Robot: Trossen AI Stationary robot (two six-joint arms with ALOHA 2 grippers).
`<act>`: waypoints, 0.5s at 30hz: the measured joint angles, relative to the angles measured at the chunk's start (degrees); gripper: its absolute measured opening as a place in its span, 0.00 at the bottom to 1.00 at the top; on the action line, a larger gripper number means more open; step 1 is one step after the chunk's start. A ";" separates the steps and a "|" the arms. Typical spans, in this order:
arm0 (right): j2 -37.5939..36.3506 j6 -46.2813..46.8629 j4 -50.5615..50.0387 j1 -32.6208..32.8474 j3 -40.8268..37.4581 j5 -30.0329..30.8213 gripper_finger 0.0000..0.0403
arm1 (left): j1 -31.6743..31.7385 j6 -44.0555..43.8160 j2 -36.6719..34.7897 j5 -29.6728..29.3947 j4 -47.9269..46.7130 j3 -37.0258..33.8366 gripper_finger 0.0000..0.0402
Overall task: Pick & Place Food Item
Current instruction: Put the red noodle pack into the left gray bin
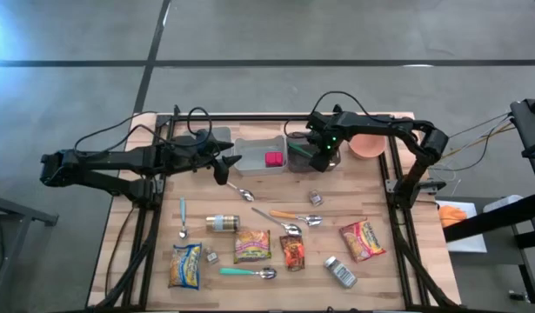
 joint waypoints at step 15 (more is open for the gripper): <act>-15.81 18.49 -10.23 12.11 1.65 2.02 0.54 | 0.00 -1.50 -0.02 0.04 -2.14 0.00 0.65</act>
